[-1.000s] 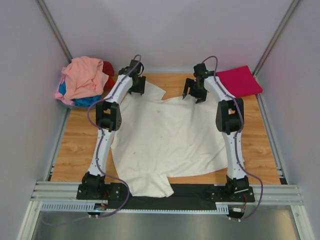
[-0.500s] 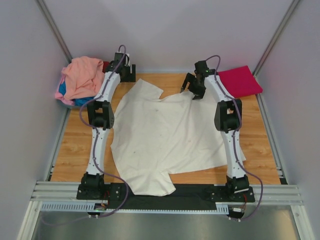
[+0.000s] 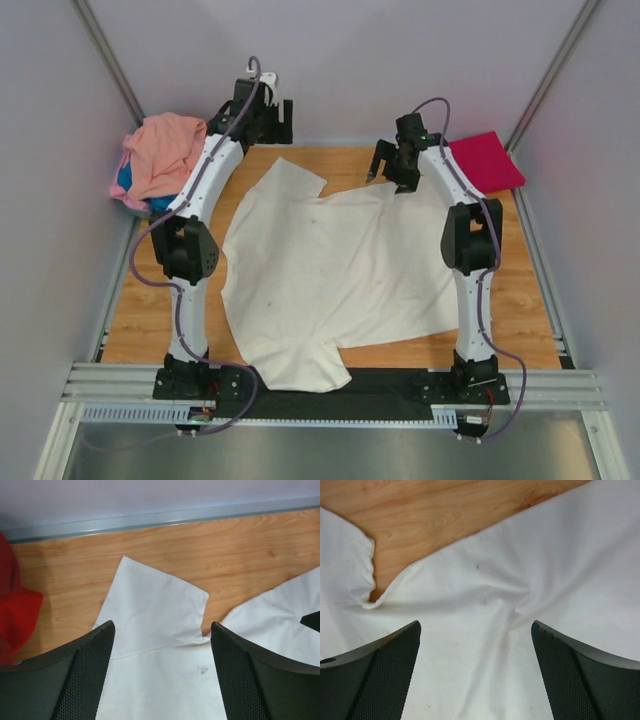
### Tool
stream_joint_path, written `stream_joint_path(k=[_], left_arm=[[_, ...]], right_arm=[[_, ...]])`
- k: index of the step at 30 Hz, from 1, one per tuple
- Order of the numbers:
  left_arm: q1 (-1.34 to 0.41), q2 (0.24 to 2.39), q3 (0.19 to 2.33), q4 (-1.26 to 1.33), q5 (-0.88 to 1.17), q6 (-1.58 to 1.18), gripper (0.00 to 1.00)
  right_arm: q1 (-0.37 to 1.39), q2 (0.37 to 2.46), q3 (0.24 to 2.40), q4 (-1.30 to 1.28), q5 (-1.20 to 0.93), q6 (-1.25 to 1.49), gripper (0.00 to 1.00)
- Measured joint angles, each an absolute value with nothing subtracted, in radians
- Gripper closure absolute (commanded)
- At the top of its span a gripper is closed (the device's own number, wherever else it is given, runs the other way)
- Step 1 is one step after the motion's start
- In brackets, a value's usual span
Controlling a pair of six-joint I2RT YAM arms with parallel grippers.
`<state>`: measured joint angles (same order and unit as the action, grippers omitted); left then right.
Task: Fold and stack the t-shirts
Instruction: Flatten the tshirt out
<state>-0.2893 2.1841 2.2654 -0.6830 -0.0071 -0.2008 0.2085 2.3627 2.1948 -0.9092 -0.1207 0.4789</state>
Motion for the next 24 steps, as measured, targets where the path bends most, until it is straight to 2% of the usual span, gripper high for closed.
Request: stream_joint_path(k=[3,10,13,19,21,22,24], left_arm=[[-0.278,2.14,2.231,-0.679,0.035,-0.26,0.24],[-0.286,2.162,1.837,-0.655,0.08,-0.367,0.23],[-0.31,2.202,1.745,-0.684,0.073,-0.389,0.23],[-0.331,2.251,1.845,-0.709,0.048,-0.429,0.21],[-0.329,2.349,1.987,-0.758,0.033,-0.437,0.21],[-0.326,2.41,2.093,-0.816,0.023,-0.443,0.31],[-0.323,2.519,2.288,-0.865,0.018,-0.447,0.31]], right_arm=[[0.209,2.226,2.074,-0.9,-0.118,0.457,0.07],[0.21,1.901,1.773,-0.846,-0.098,0.437,0.07],[0.212,1.797,1.658,-0.82,-0.107,0.445,0.07],[0.228,1.732,1.572,-0.787,-0.138,0.449,0.07],[0.233,1.714,1.551,-0.786,-0.146,0.451,0.08],[0.236,1.703,1.542,-0.787,-0.15,0.452,0.07],[0.237,1.676,1.527,-0.787,-0.155,0.452,0.07]])
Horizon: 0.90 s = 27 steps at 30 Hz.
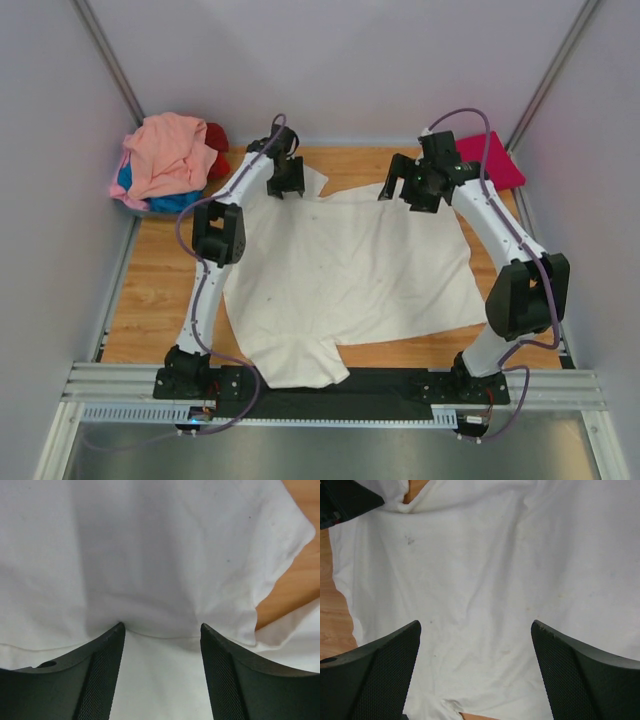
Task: Fold and stack the t-shirts
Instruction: Flatten the tshirt out
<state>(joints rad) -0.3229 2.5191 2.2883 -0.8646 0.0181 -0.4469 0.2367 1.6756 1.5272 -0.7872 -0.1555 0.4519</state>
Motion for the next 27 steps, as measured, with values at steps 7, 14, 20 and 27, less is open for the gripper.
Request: stream_joint_path(k=[7,14,20,27], left_arm=[[-0.268,2.654,2.532,-0.911,0.101,-0.482,0.19],[-0.161,2.697,2.576,-0.731,0.251,-0.503,0.01],[-0.145,2.671,2.568,-0.588,0.29,-0.491,0.01],[-0.245,2.213,2.214,-0.629,0.217,-0.426,0.02]], right_arm=[[0.237,1.595,1.517,-0.801,-0.154,0.447,0.06],[0.237,1.584,1.517,-0.804,-0.15,0.447,0.07],[0.237,1.588,1.526,-0.795,-0.15,0.443,0.07],[0.238,1.57,1.544,-0.794,-0.123,0.437,0.07]])
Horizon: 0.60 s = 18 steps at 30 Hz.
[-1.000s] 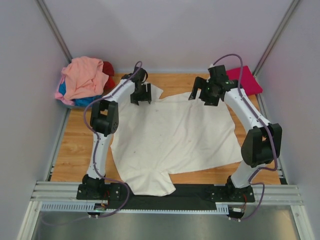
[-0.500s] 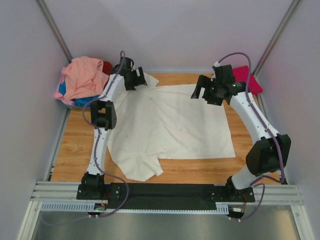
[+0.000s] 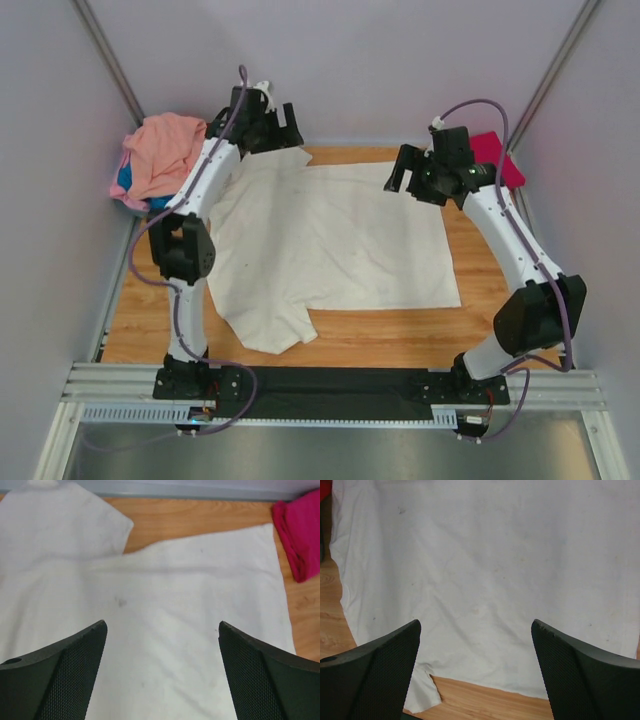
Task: Fold and stack the t-shirts
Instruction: Flatten the tshirt out
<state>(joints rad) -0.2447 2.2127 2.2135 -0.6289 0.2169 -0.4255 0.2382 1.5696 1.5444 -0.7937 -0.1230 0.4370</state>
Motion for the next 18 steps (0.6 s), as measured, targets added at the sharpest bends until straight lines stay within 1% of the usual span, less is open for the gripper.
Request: stream_joint_path(k=[1,6,7,9,12,13,14,16,18], left_arm=[[-0.266,2.108,2.132,-0.625,0.187,-0.424,0.07],[-0.376,1.559,1.722,-0.726,0.057,-0.43,0.08],[-0.399,1.465,1.636,-0.758,0.026,-0.44,0.13],[-0.448,1.31,1.475,-0.829,-0.028,-0.474,0.13],[-0.551,1.123,1.193,-0.893,-0.069,-0.58,0.17],[-0.584,1.082,1.105,-0.91,-0.07,-0.62,0.23],[-0.623,1.038,1.015,-0.928,-0.07,-0.666,0.25],[-0.691,0.963,0.869,-0.963,-0.068,-0.741,0.28],[-0.757,0.902,0.758,-1.013,-0.065,-0.826,0.28]], right_arm=[[0.241,1.552,1.528,-0.781,-0.117,0.437,0.07],[0.276,1.406,1.359,-0.741,-0.079,0.448,0.07],[0.285,1.373,1.319,-0.737,-0.076,0.452,0.07],[0.303,1.313,1.236,-0.714,-0.069,0.468,0.07],[0.317,1.238,1.129,-0.691,-0.056,0.496,0.07],[0.319,1.213,1.092,-0.675,-0.048,0.509,0.07],[0.319,1.196,1.069,-0.672,-0.042,0.518,0.07],[0.319,1.156,1.018,-0.662,-0.017,0.538,0.07],[0.319,1.121,0.98,-0.659,0.007,0.554,0.07]])
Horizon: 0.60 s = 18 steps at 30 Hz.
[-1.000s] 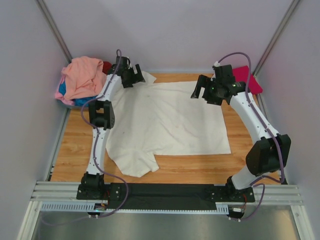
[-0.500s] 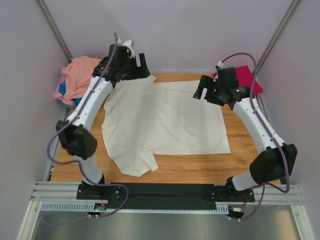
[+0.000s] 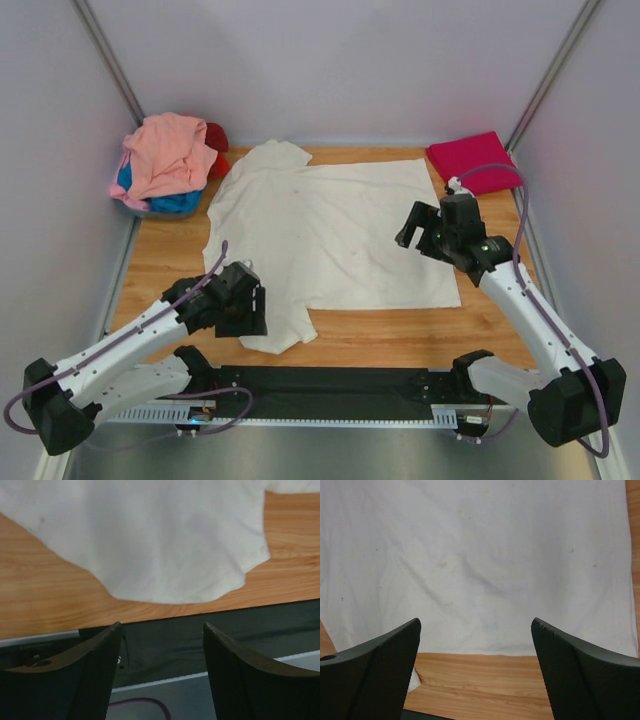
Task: Fold and stack the t-shirts
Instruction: Flatten the tshirt out
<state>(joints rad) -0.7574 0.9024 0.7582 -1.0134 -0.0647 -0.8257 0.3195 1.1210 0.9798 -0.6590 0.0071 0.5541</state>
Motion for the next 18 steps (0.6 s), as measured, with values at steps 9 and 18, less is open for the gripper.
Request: stream_joint_path(k=[9,18], left_arm=[[-0.89,0.805,0.572,-1.026,-0.067,-1.055,0.29],[-0.895,0.802,0.398,-0.859,-0.092,-1.116,0.33]], right_arm=[[0.319,1.01,0.915,-0.645,0.087,0.581,0.07],[0.311,1.015,0.902,-0.637,0.103,0.58,0.07]])
